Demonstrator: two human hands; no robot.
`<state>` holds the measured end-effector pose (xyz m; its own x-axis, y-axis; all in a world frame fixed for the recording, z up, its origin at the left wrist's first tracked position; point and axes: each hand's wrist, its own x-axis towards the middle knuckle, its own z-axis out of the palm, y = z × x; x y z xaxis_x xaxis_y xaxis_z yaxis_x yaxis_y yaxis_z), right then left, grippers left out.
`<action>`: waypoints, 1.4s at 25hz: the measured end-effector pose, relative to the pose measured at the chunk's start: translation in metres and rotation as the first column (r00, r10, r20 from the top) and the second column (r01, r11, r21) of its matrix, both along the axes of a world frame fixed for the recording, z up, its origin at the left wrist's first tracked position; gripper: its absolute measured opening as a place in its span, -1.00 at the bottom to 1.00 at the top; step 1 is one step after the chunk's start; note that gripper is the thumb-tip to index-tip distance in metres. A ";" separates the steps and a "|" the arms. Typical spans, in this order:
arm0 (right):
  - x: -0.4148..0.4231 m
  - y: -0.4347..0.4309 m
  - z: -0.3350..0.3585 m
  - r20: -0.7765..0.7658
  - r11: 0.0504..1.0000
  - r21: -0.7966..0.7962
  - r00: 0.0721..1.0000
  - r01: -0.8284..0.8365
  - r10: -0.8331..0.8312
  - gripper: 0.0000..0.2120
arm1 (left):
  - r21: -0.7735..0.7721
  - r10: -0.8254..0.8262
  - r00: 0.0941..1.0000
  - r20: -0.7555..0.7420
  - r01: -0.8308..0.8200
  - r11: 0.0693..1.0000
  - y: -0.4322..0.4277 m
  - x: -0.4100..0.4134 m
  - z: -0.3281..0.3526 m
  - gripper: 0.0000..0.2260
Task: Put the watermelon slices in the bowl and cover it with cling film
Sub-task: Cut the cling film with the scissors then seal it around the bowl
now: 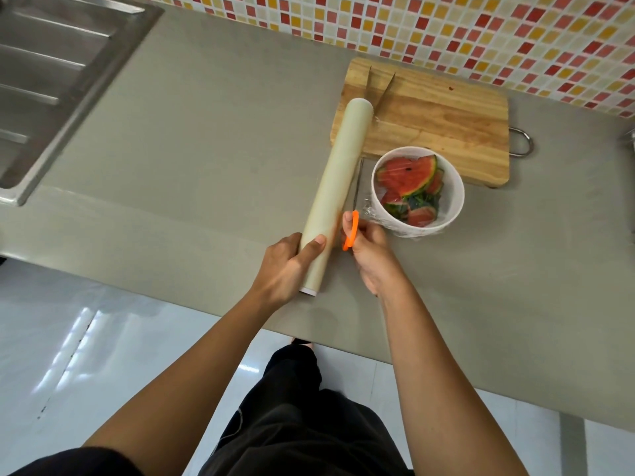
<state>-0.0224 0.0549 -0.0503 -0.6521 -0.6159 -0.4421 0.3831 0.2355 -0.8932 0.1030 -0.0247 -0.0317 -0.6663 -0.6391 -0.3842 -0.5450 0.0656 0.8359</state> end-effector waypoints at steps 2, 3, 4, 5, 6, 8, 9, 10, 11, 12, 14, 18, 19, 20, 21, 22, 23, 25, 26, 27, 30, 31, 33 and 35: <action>0.002 0.000 -0.001 0.019 0.999 0.016 0.999 -0.035 0.035 -0.63 | 0.036 0.022 1.000 -0.013 -0.022 0.999 -0.002 0.000 0.001 -0.50; 0.004 0.000 -0.001 0.039 0.999 0.012 0.998 -0.041 0.041 -0.64 | 0.049 0.028 0.999 -0.015 -0.027 0.998 -0.002 0.000 0.001 -0.49; 0.004 -0.003 -0.001 0.057 0.999 0.005 0.998 -0.038 0.038 -0.66 | 0.058 0.029 0.999 -0.016 -0.028 0.998 -0.003 0.000 0.001 -0.49; 0.003 -0.006 0.000 0.069 1.000 -0.005 0.997 -0.029 0.029 -0.68 | 0.063 0.025 1.000 -0.013 -0.024 0.998 -0.004 0.001 0.001 -0.49; 0.000 -0.011 0.002 0.078 1.000 -0.012 0.997 -0.014 0.015 -0.68 | 0.061 0.017 1.000 -0.009 -0.017 0.998 -0.005 0.002 0.002 -0.49; -0.005 -0.022 0.010 0.092 1.000 -0.012 0.996 0.018 -0.017 -0.62 | 0.045 0.001 1.000 -0.001 -0.001 0.999 -0.008 0.004 0.003 -0.49; -0.008 -0.028 0.012 0.094 0.999 -0.013 0.995 0.034 -0.033 -0.53 | 0.036 -0.006 1.000 0.001 0.006 0.999 -0.009 0.004 0.004 -0.49; -0.009 -0.033 0.013 0.090 0.999 -0.017 0.995 0.042 -0.040 -0.45 | 0.028 -0.011 1.000 0.002 0.011 1.000 -0.012 0.005 0.005 -0.48; -0.010 -0.036 0.012 0.083 0.998 -0.021 0.995 0.054 -0.052 -0.44 | 0.020 -0.016 1.000 0.003 0.016 1.000 -0.015 0.005 0.005 -0.47; -0.011 -0.037 0.010 0.073 0.997 -0.038 0.995 0.074 -0.071 -0.52 | 0.015 -0.026 1.000 0.001 0.026 1.000 -0.017 0.005 0.006 -0.46; -0.013 -0.040 0.008 0.089 0.989 -0.086 0.990 0.120 -0.112 -0.72 | 0.005 -0.038 0.999 0.003 0.038 0.999 -0.021 0.005 0.005 -0.45; -0.018 -0.048 0.006 0.100 0.984 -0.104 0.986 0.146 -0.136 -0.77 | 0.028 -0.051 0.999 -0.018 0.051 0.998 -0.025 0.012 0.001 -0.52; -0.019 -0.050 0.005 0.105 0.984 -0.096 0.985 0.150 -0.140 -0.79 | 0.034 -0.054 0.998 -0.027 0.055 0.998 -0.026 0.013 0.001 -0.59; -0.019 -0.051 0.003 0.107 0.984 -0.084 0.983 0.157 -0.148 -0.80 | 0.037 -0.067 0.997 -0.037 0.068 0.997 -0.027 0.013 0.000 -0.67; -0.019 -0.051 0.002 0.105 0.984 -0.073 0.982 0.165 -0.157 -0.79 | 0.028 -0.091 0.995 -0.044 0.092 0.995 -0.029 0.013 -0.001 -0.68; -0.019 -0.051 0.001 0.105 0.983 -0.069 0.981 0.171 -0.164 -0.79 | 0.012 -0.119 0.992 -0.048 0.120 0.993 -0.030 0.013 -0.001 -0.60; -0.019 -0.051 0.000 0.108 0.982 -0.069 0.980 0.177 -0.169 -0.80 | 0.002 -0.144 0.988 -0.047 0.144 0.990 -0.032 0.014 -0.001 -0.54; -0.020 -0.051 0.000 0.123 0.980 -0.071 0.976 0.188 -0.179 -0.80 | 0.003 -0.173 0.984 -0.038 0.173 0.985 -0.035 0.013 -0.001 -0.50; -0.021 -0.051 0.000 0.122 0.978 -0.064 0.975 0.196 -0.188 -0.79 | -0.004 -0.187 0.982 -0.026 0.187 0.982 -0.036 0.011 0.000 -0.49; -0.021 -0.052 -0.001 0.116 0.977 -0.047 0.973 0.207 -0.200 -0.78 | -0.020 -0.203 0.979 -0.007 0.203 0.979 -0.038 0.007 0.001 -0.48; -0.025 -0.053 -0.002 0.116 0.967 -0.018 0.961 0.254 -0.250 -0.74 | 0.055 -0.267 0.964 0.023 0.265 0.963 -0.049 -0.006 0.009 -0.42; -0.026 -0.053 -0.002 0.118 0.963 -0.025 0.958 0.267 -0.262 -0.74 | 0.162 -0.293 0.956 -0.006 0.290 0.943 -0.053 -0.010 0.014 -0.43; -0.028 -0.055 -0.004 0.123 0.959 -0.046 0.954 0.280 -0.273 -0.77 | 0.295 -0.304 0.951 -0.056 0.307 0.905 -0.062 -0.020 0.020 -0.46; -0.027 -0.055 -0.004 0.130 0.955 -0.064 0.951 0.289 -0.279 -0.80 | 0.175 -0.199 0.980 -0.004 0.197 0.965 -0.069 -0.040 0.021 -0.44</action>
